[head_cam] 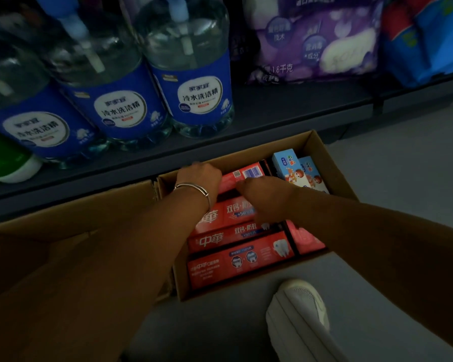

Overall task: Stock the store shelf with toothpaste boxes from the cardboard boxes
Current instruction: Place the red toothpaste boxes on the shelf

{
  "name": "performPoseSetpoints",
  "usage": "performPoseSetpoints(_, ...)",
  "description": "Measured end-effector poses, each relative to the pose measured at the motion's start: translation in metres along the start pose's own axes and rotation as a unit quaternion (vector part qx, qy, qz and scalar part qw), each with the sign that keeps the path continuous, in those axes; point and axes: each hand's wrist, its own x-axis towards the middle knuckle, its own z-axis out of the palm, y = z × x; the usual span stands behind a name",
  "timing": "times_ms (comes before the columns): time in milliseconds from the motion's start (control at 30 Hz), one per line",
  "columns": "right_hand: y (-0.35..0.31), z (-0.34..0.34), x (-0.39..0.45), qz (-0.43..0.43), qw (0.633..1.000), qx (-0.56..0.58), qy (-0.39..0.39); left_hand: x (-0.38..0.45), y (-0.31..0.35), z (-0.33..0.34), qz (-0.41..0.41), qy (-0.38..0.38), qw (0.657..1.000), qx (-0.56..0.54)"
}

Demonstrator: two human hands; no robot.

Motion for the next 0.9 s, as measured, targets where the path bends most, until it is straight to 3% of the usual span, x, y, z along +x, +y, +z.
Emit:
performPoseSetpoints(200,-0.011,-0.04,-0.039,-0.01,1.0,0.011,0.012,-0.031,-0.015,-0.058,0.008,-0.009,0.999,-0.048)
performPoseSetpoints(533,-0.034,-0.111,-0.118,-0.018,0.994,-0.028,0.105,-0.096,-0.04,-0.16,0.037,0.059,0.994,-0.088)
performPoseSetpoints(900,-0.055,-0.178,-0.197,-0.031,0.984,0.069,0.161,-0.155,-0.057,-0.246,0.018,0.124,0.989,-0.08)
